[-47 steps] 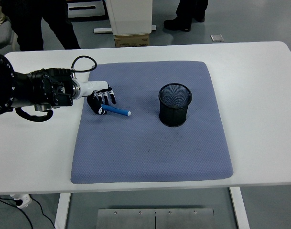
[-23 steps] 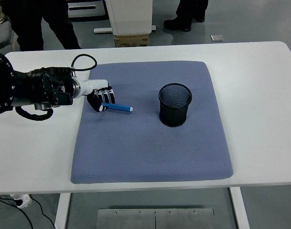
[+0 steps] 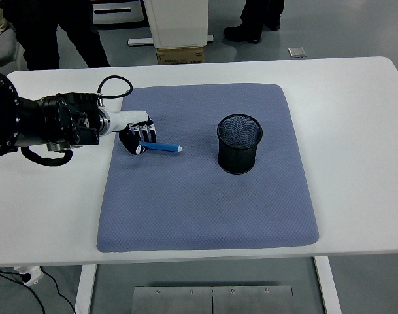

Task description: Left hand places marker in pen holder

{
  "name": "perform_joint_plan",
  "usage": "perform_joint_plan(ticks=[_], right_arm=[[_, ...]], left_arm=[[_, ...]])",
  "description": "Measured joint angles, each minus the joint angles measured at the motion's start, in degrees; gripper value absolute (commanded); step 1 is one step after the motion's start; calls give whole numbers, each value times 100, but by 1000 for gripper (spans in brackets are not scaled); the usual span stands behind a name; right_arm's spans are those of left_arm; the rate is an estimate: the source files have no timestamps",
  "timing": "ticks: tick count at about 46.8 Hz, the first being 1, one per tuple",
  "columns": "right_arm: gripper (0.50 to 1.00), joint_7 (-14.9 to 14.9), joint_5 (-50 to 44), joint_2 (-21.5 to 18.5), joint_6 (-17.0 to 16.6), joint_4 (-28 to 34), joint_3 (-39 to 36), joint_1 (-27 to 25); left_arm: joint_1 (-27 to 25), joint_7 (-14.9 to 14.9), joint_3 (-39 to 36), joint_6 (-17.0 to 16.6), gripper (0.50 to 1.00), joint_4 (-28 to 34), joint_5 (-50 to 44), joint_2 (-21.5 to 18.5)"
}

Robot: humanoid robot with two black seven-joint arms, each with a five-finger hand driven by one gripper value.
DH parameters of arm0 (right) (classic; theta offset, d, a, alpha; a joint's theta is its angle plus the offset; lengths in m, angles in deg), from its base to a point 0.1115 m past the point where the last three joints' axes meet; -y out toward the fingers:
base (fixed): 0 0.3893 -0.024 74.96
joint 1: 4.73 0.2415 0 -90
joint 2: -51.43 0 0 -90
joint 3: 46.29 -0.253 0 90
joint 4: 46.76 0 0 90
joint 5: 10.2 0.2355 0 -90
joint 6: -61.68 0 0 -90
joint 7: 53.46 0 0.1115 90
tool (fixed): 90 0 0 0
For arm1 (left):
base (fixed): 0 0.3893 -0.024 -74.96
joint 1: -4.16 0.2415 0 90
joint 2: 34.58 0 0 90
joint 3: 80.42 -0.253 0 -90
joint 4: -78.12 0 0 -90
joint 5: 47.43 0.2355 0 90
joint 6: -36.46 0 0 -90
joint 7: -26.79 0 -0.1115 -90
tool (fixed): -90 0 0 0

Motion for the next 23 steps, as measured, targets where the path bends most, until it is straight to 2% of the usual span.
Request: perform_joint_plan(ticks=[7, 13, 23], right_arm=[[1000, 0, 0, 0, 0, 1, 0, 0], [1000, 0, 0, 0, 2, 1, 1, 0], [1000, 0, 0, 0, 4, 4, 1, 0]], left_arm=[[-28, -2, 0, 151, 500, 23, 4, 0], [-58, -7, -1, 581, 500, 11, 3, 0], [-116, -149, 8, 644, 500, 14, -17, 0]])
